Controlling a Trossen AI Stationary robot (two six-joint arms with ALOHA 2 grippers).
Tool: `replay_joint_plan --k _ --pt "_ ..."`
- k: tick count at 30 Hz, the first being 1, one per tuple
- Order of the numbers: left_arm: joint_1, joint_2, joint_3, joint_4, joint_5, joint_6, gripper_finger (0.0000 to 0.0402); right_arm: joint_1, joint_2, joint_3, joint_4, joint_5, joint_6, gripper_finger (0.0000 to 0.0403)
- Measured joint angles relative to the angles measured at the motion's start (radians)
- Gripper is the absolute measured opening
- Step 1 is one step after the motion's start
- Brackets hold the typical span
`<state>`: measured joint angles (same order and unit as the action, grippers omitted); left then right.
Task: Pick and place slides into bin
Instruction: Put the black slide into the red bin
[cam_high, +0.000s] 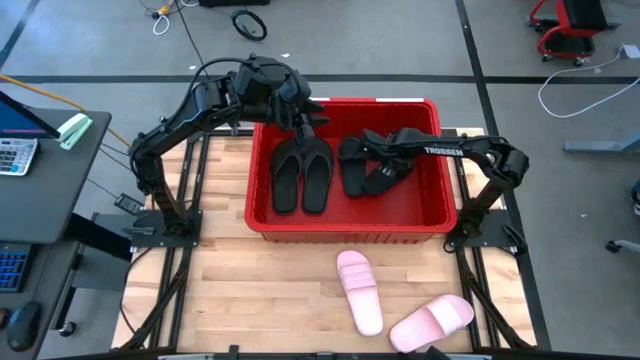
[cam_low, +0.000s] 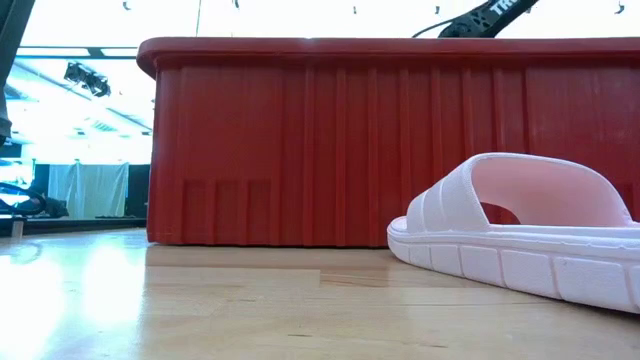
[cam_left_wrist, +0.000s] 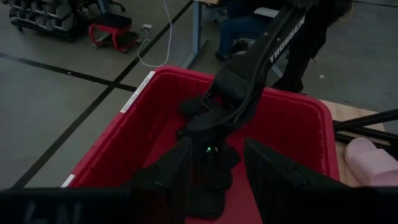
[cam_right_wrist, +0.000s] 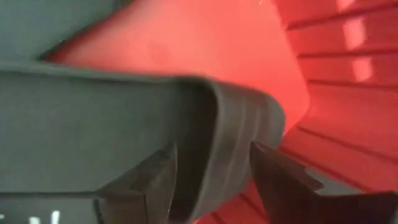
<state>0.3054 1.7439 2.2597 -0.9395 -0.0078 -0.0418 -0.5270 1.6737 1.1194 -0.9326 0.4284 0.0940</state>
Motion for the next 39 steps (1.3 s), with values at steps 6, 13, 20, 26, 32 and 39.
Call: replay_joint_plan --k 6,13,20,26,32,39 --pt "0.0 0.0 0.0 0.0 0.0 0.001 0.015 -0.001 0.0 -0.068 0.042 0.132 0.019 0.0207" --pt "0.0 0.0 0.0 0.0 0.0 0.001 0.015 -0.003 0.001 -0.091 0.076 0.139 0.01 0.0164" --pt "0.0 0.0 0.0 -0.001 0.0 0.001 0.015 -0.003 0.001 -0.097 0.101 0.132 0.0 0.0024" --pt "0.0 0.0 0.0 -0.001 0.0 0.0 0.015 0.02 -0.02 -0.098 0.129 0.128 -0.13 0.0026" --pt "0.0 0.0 0.0 -0.001 0.0 -0.045 0.015 0.07 -0.08 -0.098 0.26 0.092 -0.342 0.0012" --pt "-0.002 0.0 0.0 -0.001 0.0 -0.058 0.015 0.059 -0.089 -0.098 0.343 0.13 -0.485 0.001"
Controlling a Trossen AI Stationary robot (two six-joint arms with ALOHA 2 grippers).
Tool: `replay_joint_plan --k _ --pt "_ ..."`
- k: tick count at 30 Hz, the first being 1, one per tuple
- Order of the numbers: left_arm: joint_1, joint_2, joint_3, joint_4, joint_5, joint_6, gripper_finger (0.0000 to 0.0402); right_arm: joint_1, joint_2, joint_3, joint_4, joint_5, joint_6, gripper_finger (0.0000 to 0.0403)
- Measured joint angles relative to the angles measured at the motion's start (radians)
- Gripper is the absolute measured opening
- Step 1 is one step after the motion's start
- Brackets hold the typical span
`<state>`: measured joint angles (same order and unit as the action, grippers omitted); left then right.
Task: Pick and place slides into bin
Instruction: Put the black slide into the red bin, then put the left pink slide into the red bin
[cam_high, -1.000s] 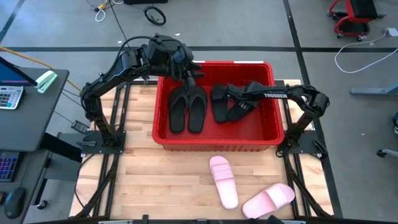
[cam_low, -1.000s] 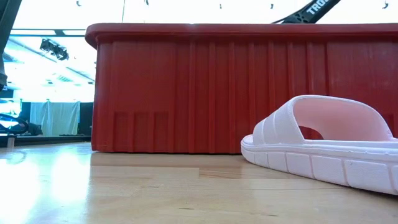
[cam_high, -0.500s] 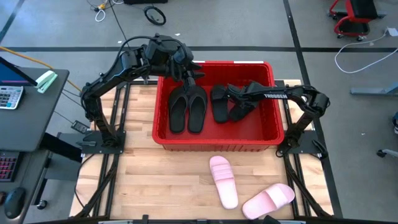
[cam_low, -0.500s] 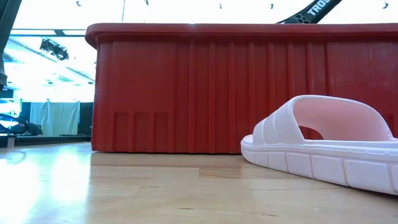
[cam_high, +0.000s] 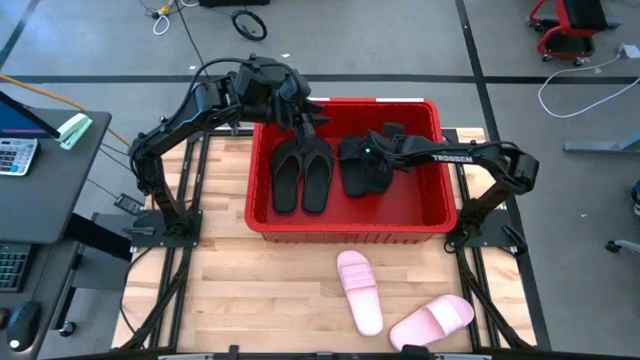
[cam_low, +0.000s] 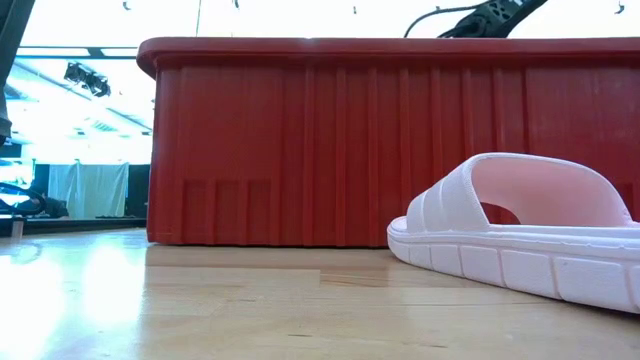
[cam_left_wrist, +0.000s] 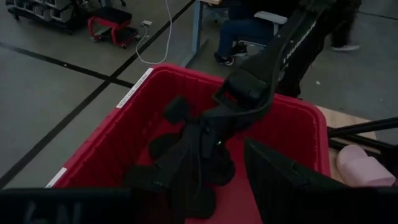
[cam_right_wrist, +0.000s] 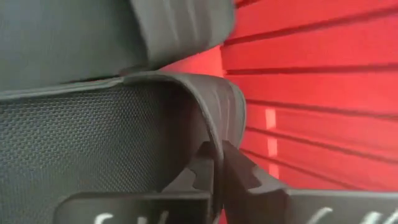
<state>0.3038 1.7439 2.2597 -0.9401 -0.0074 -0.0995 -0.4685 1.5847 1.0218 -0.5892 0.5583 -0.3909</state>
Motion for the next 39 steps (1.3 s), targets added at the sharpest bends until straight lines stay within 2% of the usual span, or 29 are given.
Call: replay_joint_plan --k 7,10,14,18,24,31,39 --pt "0.0 0.0 0.0 0.0 0.0 -0.026 0.015 -0.023 0.028 0.0 -0.005 0.02 -0.194 0.0014" --pt "0.0 0.0 0.0 0.0 0.0 -0.026 0.015 -0.04 0.028 0.0 0.002 0.059 -0.215 0.001" --pt "0.0 0.0 0.0 0.0 0.0 -0.023 0.015 -0.069 0.028 0.0 -0.001 0.003 -0.208 0.0017" --pt "0.0 0.0 0.0 0.0 0.0 -0.02 0.015 -0.079 0.028 0.0 -0.005 -0.04 -0.208 0.0058" --pt "0.0 0.0 0.0 0.0 0.0 -0.02 0.015 -0.08 0.028 0.0 -0.022 -0.048 -0.198 0.0122" --pt "0.0 0.0 0.0 0.0 0.0 -0.021 0.015 -0.064 0.016 0.0 -0.148 -0.043 -0.062 0.019" --pt "0.0 0.0 0.0 0.01 0.0 -0.052 0.015 0.017 -0.124 0.0 -0.177 -0.036 -0.01 0.0227"
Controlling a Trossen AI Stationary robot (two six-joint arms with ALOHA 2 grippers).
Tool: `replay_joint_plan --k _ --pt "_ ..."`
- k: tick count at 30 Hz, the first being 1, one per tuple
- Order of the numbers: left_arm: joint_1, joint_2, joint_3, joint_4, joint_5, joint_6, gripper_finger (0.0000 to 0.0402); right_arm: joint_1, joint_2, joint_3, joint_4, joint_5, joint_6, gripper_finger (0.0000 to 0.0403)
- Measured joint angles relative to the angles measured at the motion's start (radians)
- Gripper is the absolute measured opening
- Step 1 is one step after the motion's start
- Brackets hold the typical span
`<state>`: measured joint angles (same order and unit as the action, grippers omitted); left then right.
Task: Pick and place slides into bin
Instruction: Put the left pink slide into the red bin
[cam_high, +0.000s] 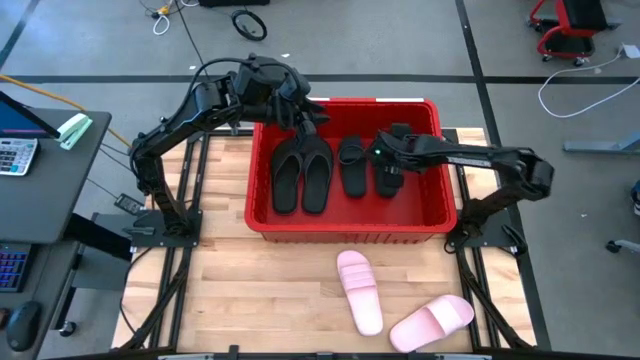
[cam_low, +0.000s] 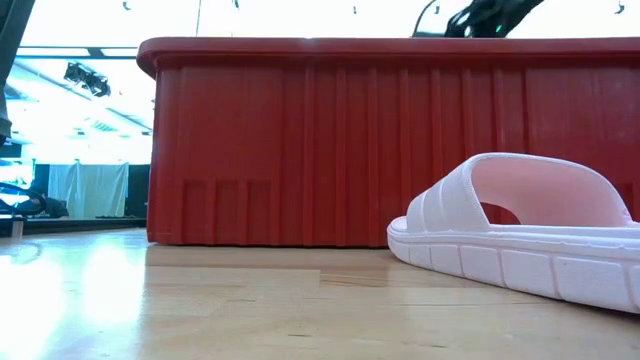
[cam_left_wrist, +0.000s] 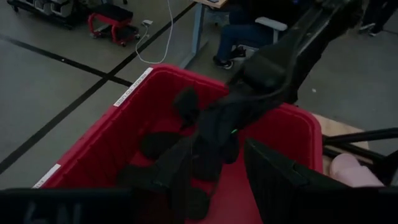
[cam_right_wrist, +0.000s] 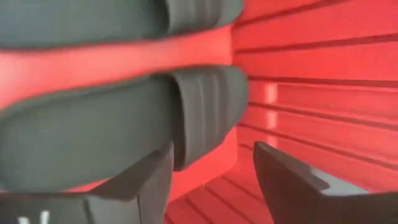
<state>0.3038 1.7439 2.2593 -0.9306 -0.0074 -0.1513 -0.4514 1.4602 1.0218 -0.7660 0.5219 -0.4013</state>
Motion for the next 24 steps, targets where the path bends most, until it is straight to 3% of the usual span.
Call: replay_joint_plan --k 6,14,18,24 --pt "-0.034 0.004 0.0 0.063 0.089 -0.002 0.015 0.097 -0.194 0.079 -0.133 -0.041 0.196 0.0228" --pt "-0.194 0.004 -0.018 0.119 0.12 0.0 0.015 0.288 -0.458 0.221 -0.172 -0.339 0.683 0.0204" --pt "-0.29 0.004 -0.06 0.114 0.108 -0.002 0.0148 0.461 -0.549 0.23 -0.172 -0.469 0.835 0.0196" --pt "-0.406 0.004 -0.132 0.127 0.067 -0.121 0.0134 0.8 -0.519 0.23 -0.17 -0.452 0.907 0.0193"
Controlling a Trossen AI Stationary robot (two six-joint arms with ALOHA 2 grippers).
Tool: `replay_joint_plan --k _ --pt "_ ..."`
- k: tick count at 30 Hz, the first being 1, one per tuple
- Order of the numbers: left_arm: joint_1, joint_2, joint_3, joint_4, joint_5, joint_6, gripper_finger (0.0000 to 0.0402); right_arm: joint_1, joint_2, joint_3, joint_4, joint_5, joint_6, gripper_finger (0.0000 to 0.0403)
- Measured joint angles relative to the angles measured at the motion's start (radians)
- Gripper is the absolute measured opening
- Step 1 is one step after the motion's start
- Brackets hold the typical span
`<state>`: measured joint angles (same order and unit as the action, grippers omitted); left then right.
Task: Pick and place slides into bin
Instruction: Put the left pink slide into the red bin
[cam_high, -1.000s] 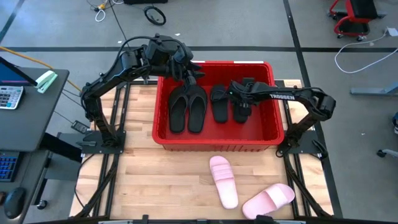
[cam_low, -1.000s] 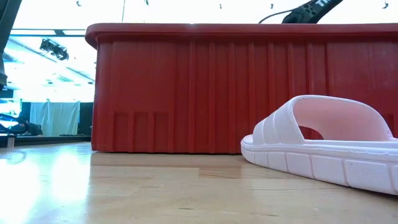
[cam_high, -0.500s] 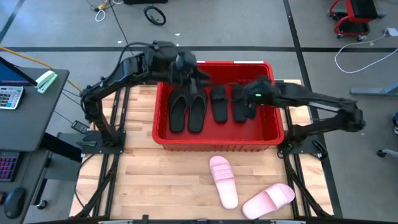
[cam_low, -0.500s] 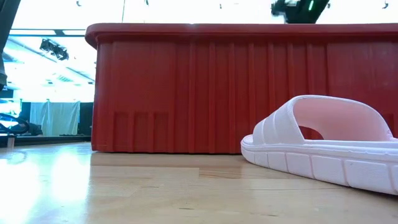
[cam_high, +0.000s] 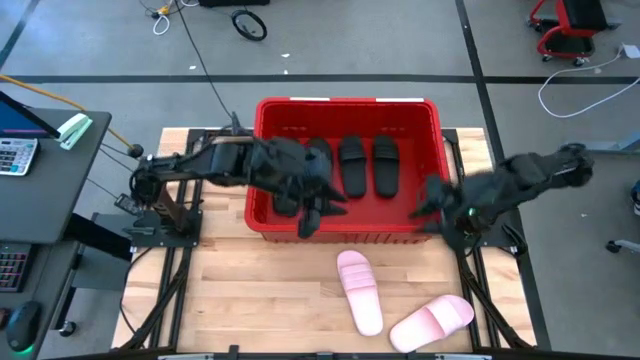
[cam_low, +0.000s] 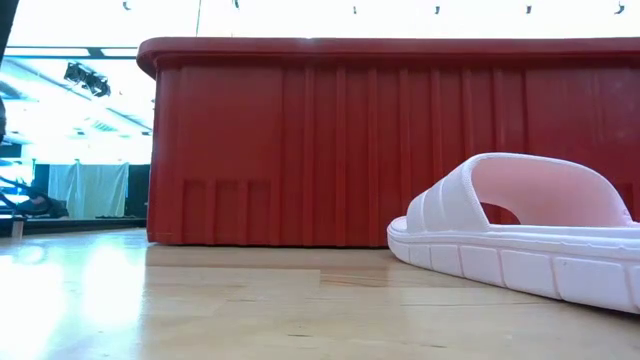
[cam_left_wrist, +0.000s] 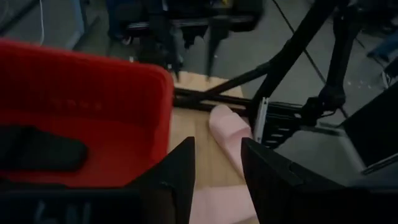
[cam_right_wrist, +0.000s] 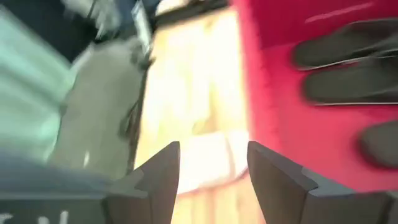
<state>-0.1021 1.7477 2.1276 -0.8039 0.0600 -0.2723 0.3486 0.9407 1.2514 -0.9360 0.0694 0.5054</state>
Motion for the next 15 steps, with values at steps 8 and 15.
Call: replay_joint_plan --k 8,15 --pt "-0.124 0.0 -0.128 0.157 -0.091 -0.091 0.0119 0.291 0.233 -0.002 0.002 0.132 -0.061 0.0193" --pt "-0.157 0.0 -0.176 0.28 -0.201 -0.138 0.0108 0.398 0.432 -0.002 0.013 0.342 -0.055 0.0193"
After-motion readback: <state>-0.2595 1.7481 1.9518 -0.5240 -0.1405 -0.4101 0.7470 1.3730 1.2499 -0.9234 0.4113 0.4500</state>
